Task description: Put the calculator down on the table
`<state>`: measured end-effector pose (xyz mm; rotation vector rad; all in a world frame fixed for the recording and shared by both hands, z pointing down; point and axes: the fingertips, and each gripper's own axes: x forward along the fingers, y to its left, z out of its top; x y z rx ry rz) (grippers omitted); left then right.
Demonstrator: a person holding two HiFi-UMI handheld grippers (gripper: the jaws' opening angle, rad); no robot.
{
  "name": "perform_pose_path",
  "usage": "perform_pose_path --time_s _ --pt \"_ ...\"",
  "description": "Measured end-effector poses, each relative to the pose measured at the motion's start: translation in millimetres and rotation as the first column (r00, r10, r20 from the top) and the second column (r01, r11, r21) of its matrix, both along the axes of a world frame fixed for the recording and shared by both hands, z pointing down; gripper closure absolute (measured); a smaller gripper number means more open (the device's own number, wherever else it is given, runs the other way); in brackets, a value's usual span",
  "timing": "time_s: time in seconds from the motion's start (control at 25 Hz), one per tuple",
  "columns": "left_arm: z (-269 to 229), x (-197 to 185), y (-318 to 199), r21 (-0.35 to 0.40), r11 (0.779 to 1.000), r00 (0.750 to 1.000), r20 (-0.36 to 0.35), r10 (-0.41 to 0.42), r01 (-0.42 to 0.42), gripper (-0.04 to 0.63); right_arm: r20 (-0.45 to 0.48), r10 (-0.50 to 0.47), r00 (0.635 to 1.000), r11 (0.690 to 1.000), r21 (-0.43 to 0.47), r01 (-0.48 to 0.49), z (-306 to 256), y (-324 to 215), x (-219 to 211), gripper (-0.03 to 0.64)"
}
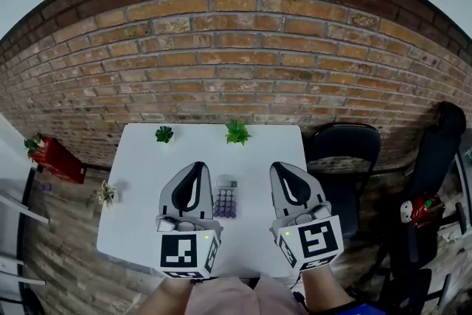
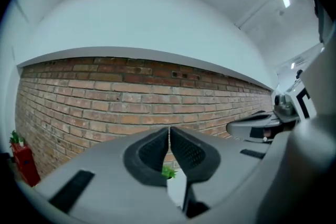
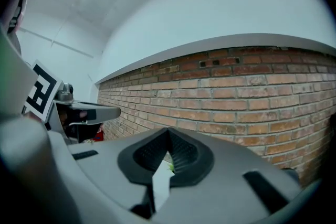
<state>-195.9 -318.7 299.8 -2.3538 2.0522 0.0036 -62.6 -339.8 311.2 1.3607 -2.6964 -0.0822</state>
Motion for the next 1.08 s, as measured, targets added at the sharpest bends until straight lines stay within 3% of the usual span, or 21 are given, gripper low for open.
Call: perform_pose_path --time_s 1.08 --pt "10.4 -0.8 5.8 -0.03 1.0 0.999 0.045 -0.005 0.007 0.575 0.01 -0.023 1.0 1.0 -0.002 0.023 3.9 4.8 -13.1 0.617"
